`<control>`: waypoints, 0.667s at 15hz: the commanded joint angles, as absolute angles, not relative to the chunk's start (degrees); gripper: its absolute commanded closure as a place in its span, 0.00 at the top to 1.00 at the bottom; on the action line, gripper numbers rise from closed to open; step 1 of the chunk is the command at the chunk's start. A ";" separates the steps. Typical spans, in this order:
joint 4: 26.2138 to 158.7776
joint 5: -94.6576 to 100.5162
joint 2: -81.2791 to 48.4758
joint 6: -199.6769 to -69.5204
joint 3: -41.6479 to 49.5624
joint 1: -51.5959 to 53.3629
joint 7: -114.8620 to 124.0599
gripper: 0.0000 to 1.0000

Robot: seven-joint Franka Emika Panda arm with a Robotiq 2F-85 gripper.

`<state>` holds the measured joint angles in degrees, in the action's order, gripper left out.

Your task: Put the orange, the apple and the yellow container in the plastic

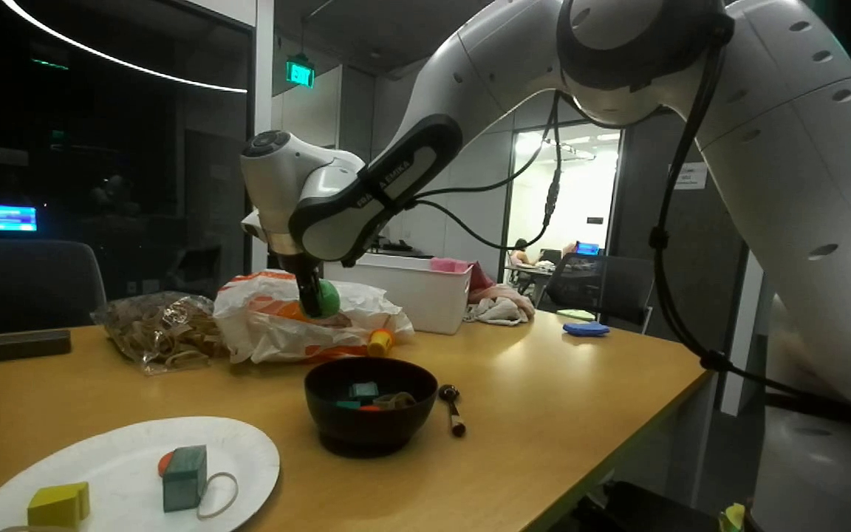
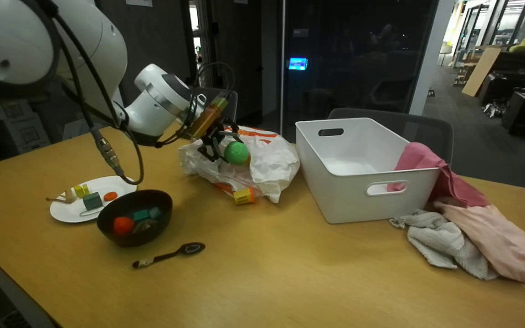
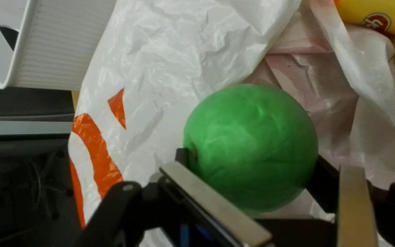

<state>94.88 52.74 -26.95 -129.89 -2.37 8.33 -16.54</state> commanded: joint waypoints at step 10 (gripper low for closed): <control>93.86 35.71 -21.77 -124.51 -3.42 7.98 -7.87 1.00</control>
